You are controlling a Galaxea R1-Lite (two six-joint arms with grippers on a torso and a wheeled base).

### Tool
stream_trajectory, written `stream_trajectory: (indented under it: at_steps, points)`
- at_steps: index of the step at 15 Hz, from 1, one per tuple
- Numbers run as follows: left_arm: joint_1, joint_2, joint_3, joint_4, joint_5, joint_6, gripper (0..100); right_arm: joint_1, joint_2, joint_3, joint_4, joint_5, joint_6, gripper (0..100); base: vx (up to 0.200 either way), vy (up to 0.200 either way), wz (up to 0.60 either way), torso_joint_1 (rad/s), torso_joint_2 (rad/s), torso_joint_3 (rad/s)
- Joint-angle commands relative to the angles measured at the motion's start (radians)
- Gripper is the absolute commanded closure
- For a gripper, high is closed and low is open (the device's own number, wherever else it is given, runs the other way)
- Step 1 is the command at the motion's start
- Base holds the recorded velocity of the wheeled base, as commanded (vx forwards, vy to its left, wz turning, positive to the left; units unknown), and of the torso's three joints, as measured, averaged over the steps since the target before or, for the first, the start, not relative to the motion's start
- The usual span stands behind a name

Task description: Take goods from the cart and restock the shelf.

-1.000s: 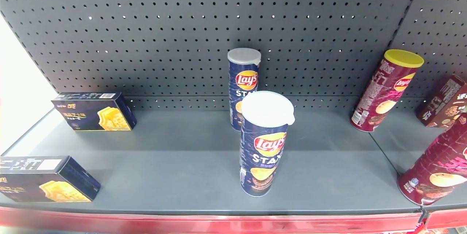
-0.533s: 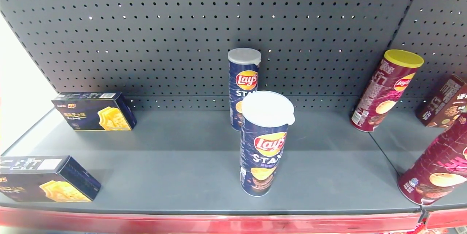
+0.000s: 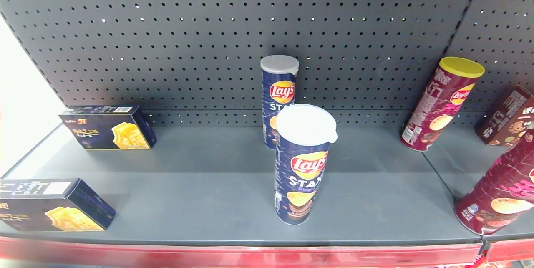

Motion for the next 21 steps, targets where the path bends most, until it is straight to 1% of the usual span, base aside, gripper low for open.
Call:
stream_trajectory:
  at_steps: [1,3,5,6,7,9,10,13,15,18,21]
  points:
    - [0.0,0.002,0.0,0.0,0.0,0.0,0,0.02,0.192,-0.075,-0.005,0.031,-0.084,0,0.0,0.0,0.0,0.0,0.0,0.0]
    - [0.0,0.002,0.0,0.0,0.0,0.0,0,0.074,0.249,-0.084,-0.003,0.059,-0.095,0,0.0,0.0,0.0,0.0,0.0,0.0]
    - [0.0,0.002,0.0,0.0,0.0,0.0,0,0.189,0.287,-0.081,-0.003,0.056,-0.096,0,0.0,0.0,0.0,0.0,0.0,0.0]
    - [0.0,0.002,0.0,0.0,0.0,0.0,0,0.258,0.336,-0.109,-0.006,0.051,-0.096,0,0.0,0.0,0.0,0.0,0.0,0.0]
    - [0.0,0.002,0.0,0.0,0.0,0.0,0,0.278,0.371,-0.138,-0.005,0.053,-0.098,0,0.0,0.0,0.0,0.0,0.0,0.0]
    - [0.0,0.002,0.0,0.0,0.0,0.0,0,0.35,0.44,-0.185,-0.003,0.024,-0.096,0,0.0,0.0,0.0,0.0,0.0,0.0]
    - [0.0,0.002,0.0,0.0,0.0,0.0,0,0.361,0.477,-0.204,-0.003,0.021,-0.098,0,0.0,0.0,0.0,0.0,0.0,0.0]
    - [-0.001,0.002,0.0,0.0,0.0,0.0,0,0.433,0.606,-0.301,0.001,0.021,-0.11,0,0.0,0.0,0.0,0.0,0.0,0.0]
    - [0.0,0.002,0.0,0.0,0.0,0.0,0,0.459,0.674,-0.337,0.001,0.021,-0.179,0,0.0,0.0,0.0,0.0,0.0,0.0]
    - [-0.001,0.002,0.0,0.0,0.0,0.0,0,0.507,0.74,-0.348,0.008,0.024,-0.222,0,0.0,0.0,0.0,0.0,0.0,0.0]
    - [-0.001,0.002,0.0,0.0,0.0,0.0,0,0.517,0.81,-0.388,0.086,0.025,-0.265,0,0.0,0.0,0.0,0.0,0.0,0.0]
